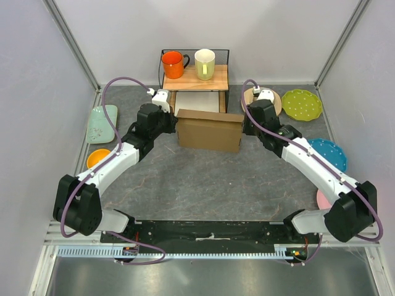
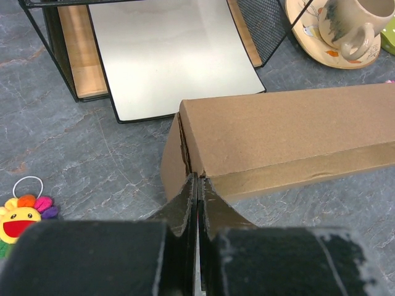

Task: Fold the paper box

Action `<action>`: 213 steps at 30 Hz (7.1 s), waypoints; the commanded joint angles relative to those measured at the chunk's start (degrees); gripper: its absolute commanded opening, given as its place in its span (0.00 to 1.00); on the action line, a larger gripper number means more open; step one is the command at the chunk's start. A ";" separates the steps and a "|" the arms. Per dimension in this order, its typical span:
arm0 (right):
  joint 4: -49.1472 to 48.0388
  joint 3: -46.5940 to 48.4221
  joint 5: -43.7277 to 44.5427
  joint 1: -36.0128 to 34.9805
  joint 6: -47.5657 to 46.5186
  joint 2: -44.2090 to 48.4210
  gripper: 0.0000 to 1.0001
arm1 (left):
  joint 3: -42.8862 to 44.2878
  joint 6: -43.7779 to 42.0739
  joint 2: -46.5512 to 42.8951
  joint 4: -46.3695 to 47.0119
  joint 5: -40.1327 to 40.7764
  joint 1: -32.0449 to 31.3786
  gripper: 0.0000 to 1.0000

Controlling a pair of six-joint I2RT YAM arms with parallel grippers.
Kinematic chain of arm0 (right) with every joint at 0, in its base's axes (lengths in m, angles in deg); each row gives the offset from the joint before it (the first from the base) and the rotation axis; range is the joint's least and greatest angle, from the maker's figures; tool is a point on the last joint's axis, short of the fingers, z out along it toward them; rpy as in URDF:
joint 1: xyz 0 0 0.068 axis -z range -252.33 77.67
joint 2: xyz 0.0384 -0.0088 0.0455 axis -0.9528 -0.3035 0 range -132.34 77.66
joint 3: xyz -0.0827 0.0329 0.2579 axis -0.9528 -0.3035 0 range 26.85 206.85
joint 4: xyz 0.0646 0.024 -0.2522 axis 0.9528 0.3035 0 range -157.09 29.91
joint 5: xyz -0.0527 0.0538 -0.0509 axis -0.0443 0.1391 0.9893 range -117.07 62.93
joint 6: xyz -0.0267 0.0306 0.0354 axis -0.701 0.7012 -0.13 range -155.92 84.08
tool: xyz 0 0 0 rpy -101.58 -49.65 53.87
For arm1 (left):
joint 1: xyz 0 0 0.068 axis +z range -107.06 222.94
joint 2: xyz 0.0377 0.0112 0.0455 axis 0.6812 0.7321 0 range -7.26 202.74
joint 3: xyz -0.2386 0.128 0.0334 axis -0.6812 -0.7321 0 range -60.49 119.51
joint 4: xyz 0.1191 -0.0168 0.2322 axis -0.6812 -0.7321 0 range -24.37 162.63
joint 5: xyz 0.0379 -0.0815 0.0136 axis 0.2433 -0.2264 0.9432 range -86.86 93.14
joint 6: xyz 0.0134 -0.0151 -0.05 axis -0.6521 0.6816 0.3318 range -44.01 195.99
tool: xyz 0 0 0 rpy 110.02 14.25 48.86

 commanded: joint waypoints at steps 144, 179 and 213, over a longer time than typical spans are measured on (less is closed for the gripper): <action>-3.23 -22.11 -9.68 -2.95 5.58 7.66 0.08 | -25.46 15.34 -18.84 9.60 -16.28 -0.57 0.02; -13.77 -24.75 -13.19 -1.55 12.70 -3.14 0.68 | -30.93 23.53 -12.02 12.07 -8.27 -1.28 0.66; 3.54 -11.73 1.76 -0.49 7.34 13.73 0.75 | -12.55 32.84 -19.91 -32.58 7.64 3.11 0.64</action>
